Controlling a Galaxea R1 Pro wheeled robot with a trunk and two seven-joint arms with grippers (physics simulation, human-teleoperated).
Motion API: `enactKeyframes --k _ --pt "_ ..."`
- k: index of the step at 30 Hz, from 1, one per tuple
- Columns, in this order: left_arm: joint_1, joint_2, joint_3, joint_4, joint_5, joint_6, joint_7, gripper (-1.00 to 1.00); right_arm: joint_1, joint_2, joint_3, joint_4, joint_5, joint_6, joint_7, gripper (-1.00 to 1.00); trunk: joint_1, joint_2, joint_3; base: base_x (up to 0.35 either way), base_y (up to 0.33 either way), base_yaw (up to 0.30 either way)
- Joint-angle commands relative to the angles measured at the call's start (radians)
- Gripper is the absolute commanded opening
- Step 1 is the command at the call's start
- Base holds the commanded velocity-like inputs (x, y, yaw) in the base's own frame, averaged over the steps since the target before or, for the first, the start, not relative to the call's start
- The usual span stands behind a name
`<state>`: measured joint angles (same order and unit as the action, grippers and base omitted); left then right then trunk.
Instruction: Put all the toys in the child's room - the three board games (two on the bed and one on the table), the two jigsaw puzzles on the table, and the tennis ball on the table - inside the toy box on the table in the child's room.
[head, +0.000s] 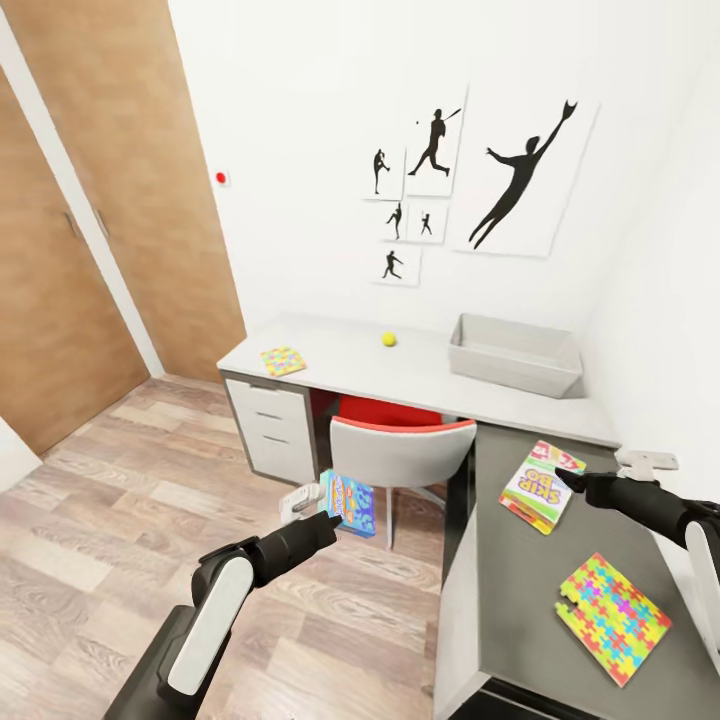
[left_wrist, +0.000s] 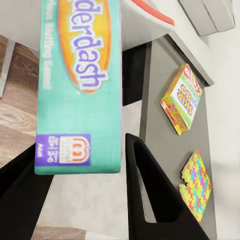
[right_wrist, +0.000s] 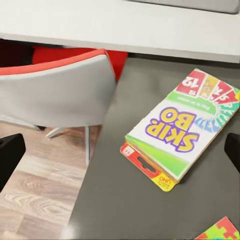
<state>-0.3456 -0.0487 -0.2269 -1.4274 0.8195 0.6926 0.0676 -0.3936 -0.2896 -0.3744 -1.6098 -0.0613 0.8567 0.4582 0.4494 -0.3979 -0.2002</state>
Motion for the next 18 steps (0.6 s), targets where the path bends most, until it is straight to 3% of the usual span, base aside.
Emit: enactKeyframes --k 1,18 --pt "-0.001 0.000 0.000 -0.001 0.010 0.004 0.007 -1.00 -0.001 0.000 -0.001 -0.001 -0.007 0.007 0.000 1.00 0.001 -0.002 -0.002 0.001 0.000 0.287" --pt "-0.001 0.000 0.000 -0.001 0.012 0.004 0.006 -1.00 -0.001 -0.001 -0.003 -0.001 -0.006 0.007 0.000 1.00 0.001 -0.002 -0.002 0.000 0.000 0.297"
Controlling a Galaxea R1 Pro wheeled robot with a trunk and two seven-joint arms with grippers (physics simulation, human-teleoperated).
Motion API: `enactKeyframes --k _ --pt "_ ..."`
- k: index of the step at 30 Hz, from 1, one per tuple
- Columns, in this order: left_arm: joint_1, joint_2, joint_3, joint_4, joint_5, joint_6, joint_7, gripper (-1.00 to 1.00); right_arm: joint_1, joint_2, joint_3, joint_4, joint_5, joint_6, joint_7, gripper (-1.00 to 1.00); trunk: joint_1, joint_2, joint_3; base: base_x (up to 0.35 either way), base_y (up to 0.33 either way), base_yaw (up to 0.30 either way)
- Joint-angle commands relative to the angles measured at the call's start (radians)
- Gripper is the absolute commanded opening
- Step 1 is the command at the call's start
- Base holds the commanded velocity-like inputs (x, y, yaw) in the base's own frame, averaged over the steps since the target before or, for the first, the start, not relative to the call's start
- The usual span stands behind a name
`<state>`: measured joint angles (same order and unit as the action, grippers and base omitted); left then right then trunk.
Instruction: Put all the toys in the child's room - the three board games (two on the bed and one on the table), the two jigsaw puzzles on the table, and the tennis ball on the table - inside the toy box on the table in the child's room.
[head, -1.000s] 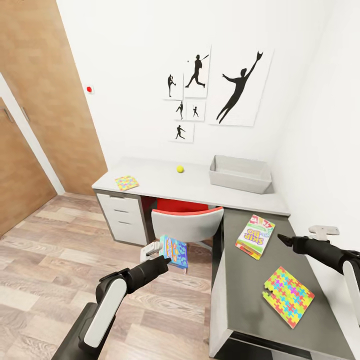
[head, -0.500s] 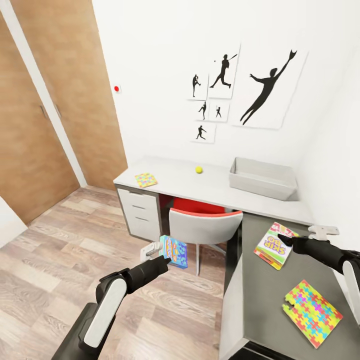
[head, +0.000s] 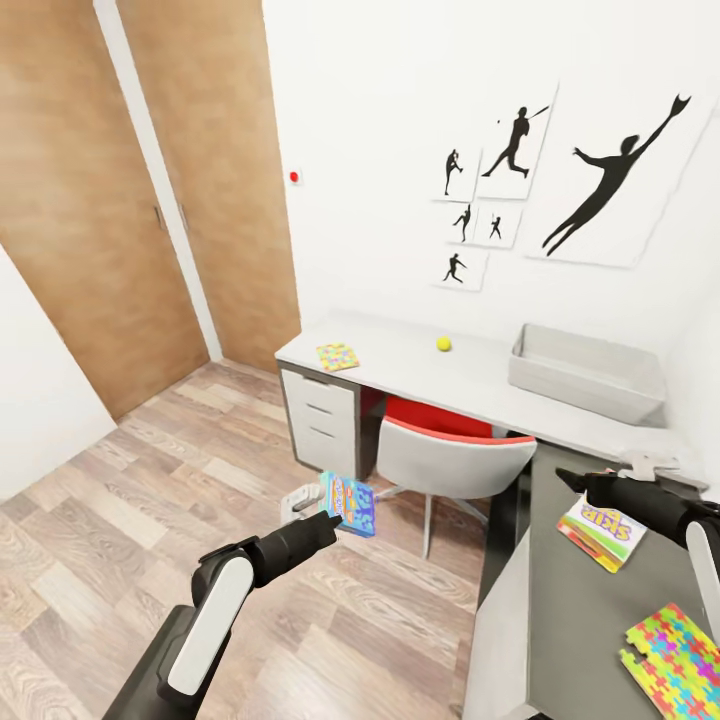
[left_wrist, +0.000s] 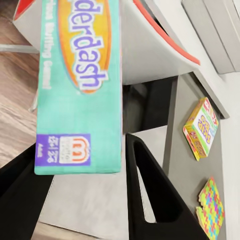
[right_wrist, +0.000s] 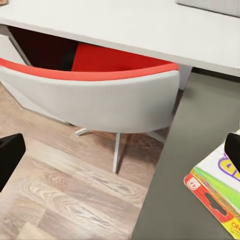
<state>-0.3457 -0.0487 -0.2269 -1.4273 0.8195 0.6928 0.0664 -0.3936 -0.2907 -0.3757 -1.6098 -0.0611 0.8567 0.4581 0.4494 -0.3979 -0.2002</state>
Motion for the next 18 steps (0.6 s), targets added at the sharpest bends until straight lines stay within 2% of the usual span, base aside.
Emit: enactKeyframes --k 1,18 --pt "-0.001 0.000 0.000 -0.001 0.012 0.004 0.007 -1.00 -0.001 0.000 -0.001 -0.001 -0.006 0.007 0.001 1.00 0.001 -0.002 -0.002 0.000 0.000 0.300" --pt "-0.001 0.000 0.000 -0.001 0.012 0.004 0.007 -1.00 -0.001 -0.001 -0.002 -0.001 -0.006 0.007 0.001 1.00 0.001 -0.002 -0.002 0.000 0.000 0.300"
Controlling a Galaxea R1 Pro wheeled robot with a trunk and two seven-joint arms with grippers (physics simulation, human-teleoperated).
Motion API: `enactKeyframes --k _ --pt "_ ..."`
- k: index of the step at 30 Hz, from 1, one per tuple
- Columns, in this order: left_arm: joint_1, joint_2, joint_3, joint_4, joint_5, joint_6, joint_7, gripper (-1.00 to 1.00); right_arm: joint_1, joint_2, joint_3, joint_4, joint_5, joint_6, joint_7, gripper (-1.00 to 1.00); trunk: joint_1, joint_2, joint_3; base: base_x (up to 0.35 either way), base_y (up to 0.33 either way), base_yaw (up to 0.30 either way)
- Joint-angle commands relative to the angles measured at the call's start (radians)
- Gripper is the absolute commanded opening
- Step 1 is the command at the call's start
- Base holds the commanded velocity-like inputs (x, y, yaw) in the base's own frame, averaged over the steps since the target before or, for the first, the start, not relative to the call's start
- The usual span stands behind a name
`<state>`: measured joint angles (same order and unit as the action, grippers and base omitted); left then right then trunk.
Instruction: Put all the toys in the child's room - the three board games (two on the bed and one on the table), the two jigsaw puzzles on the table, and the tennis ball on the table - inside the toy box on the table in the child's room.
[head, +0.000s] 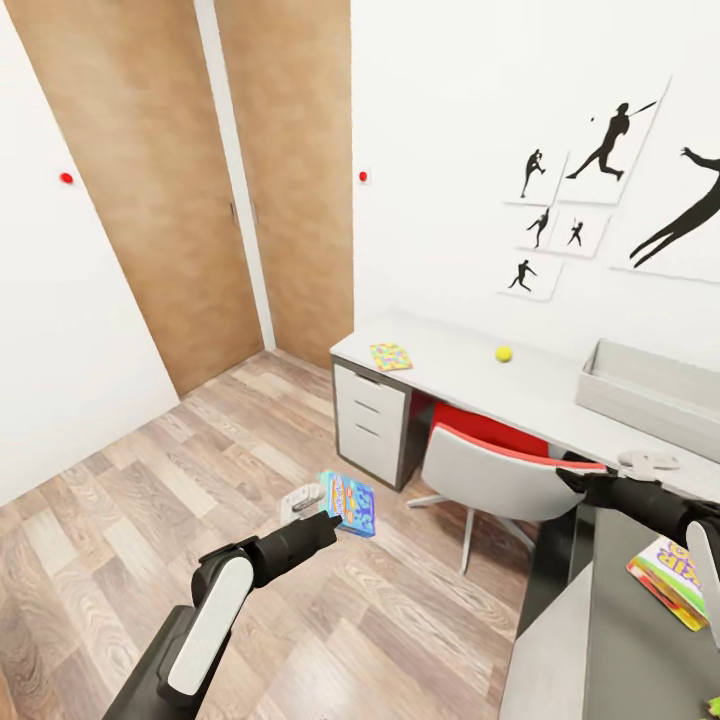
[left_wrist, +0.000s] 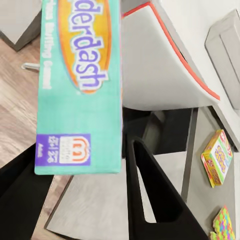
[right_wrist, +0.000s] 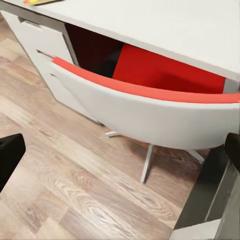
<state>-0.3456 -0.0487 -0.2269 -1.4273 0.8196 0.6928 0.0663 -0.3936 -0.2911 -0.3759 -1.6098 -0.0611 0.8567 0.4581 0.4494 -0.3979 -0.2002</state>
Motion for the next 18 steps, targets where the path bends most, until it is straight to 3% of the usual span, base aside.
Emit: enactKeyframes --k 1,18 --pt "-0.001 0.000 0.000 -0.001 0.012 0.004 0.007 -1.00 -0.001 0.000 -0.001 -0.001 -0.006 0.007 0.001 1.00 0.001 -0.002 -0.002 0.000 0.000 0.300" --pt "-0.002 0.000 0.000 -0.001 0.012 0.004 0.006 -1.00 -0.001 0.000 -0.001 -0.001 -0.006 0.007 0.001 1.00 0.001 -0.002 -0.002 0.000 0.000 0.300"
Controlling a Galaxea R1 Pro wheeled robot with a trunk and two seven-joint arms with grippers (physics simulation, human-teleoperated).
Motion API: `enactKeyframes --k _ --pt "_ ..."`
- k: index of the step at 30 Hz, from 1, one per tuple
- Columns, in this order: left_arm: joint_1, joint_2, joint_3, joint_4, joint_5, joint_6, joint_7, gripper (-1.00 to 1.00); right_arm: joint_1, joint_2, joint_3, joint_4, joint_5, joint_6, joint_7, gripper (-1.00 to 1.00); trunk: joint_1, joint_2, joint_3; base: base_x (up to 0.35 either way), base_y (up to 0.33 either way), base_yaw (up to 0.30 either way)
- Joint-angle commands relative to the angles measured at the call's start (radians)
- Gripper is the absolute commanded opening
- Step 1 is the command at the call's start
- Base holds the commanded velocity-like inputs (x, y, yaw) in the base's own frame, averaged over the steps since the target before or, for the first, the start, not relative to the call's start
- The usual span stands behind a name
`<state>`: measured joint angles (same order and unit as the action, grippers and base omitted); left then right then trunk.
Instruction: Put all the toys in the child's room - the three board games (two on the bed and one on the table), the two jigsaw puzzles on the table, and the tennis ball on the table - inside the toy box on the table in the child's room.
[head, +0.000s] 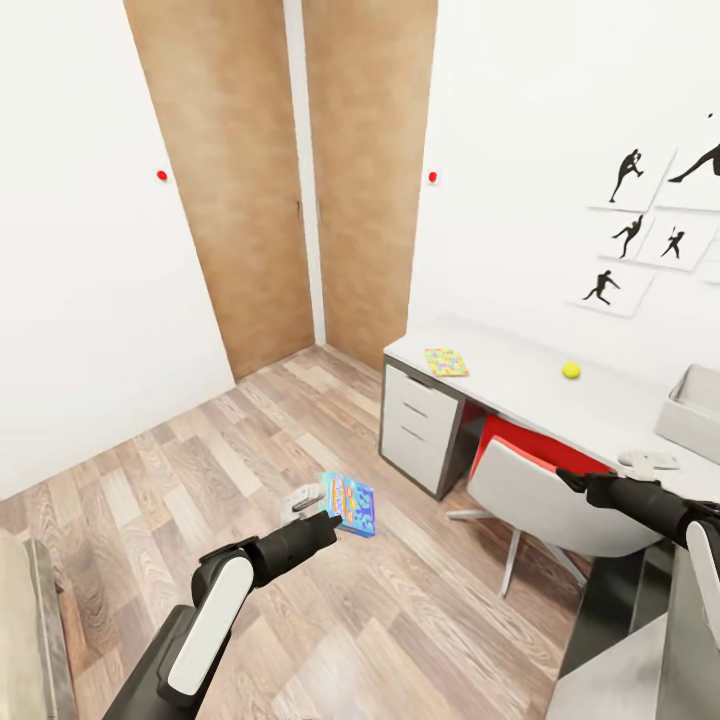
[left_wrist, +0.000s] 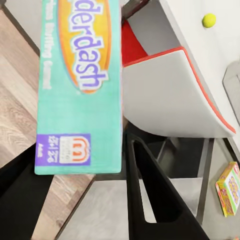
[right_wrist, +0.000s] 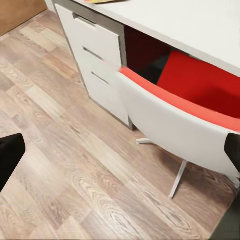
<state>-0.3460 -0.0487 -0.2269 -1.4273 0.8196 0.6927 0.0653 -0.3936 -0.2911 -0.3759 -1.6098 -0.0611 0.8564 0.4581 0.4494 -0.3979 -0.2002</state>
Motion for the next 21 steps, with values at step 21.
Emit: enactKeyframes --k 21 --pt "-0.001 0.000 0.000 -0.001 0.012 0.004 0.008 -1.00 -0.001 0.000 -0.001 -0.001 -0.006 0.004 0.001 1.00 0.001 -0.002 -0.002 0.000 0.000 0.175"
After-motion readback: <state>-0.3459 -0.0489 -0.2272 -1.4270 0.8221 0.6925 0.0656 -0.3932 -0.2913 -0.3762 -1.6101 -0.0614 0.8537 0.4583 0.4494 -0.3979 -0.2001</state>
